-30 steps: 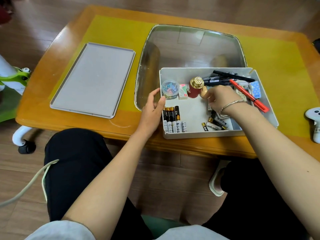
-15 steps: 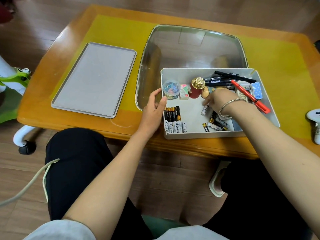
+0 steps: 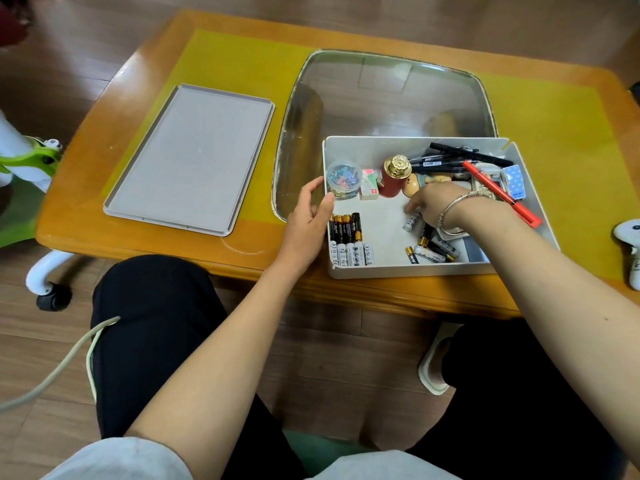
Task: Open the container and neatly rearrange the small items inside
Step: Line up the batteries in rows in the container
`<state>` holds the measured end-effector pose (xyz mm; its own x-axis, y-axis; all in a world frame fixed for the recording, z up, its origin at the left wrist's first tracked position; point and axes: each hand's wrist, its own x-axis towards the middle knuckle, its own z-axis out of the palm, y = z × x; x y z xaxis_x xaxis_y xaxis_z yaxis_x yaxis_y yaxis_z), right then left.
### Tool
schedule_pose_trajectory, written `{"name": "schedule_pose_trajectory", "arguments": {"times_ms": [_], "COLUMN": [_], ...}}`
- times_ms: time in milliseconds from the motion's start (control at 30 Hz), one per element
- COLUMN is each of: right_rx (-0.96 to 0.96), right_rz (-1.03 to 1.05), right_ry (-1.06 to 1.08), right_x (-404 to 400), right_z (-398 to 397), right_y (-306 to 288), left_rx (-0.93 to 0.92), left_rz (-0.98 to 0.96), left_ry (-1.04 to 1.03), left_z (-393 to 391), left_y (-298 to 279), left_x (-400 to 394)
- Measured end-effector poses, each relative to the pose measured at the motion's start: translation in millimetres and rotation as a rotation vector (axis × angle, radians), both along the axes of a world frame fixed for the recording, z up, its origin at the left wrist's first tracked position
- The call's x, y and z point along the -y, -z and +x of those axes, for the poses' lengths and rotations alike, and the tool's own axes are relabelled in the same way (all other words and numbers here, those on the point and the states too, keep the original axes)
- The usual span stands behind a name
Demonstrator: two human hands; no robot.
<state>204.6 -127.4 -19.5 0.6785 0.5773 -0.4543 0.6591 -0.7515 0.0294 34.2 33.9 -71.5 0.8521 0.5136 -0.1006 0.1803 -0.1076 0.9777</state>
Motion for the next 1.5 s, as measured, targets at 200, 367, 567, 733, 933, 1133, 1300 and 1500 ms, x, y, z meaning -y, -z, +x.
{"name": "schedule_pose_trajectory", "arguments": {"times_ms": [200, 367, 567, 733, 933, 1133, 1300, 1500], "right_rx": [0.005, -0.011, -0.009, 0.04, -0.107, -0.264, -0.259, -0.241], "right_rz": [0.092, 0.132, 0.232, 0.352, 0.531, 0.59, 0.549, 0.556], "right_ry": [-0.026, -0.042, 0.0, 0.064, 0.267, 0.218, 0.176, 0.185], "right_x": [1, -2, -9, -23, -34, -31, -30, -27], "right_z": [-3, -15, -27, -36, -47, -52, -48, -44], "right_y": [3, 7, 18, 26, 27, 20, 21, 24], "left_rx": [-0.004, -0.005, 0.002, 0.013, 0.013, 0.007, 0.006, 0.01], "left_rz": [0.007, 0.007, 0.013, 0.021, 0.018, 0.053, 0.083, 0.068], "left_ry": [-0.013, -0.009, -0.016, -0.013, -0.016, -0.019, -0.017, -0.014], "left_z": [1, 1, 2, 2, 2, 3, 2, 2], "left_y": [0, 1, 3, 5, 6, 8, 9, 7], "left_x": [0, 0, 0, 0, 0, -1, -2, -1]}}
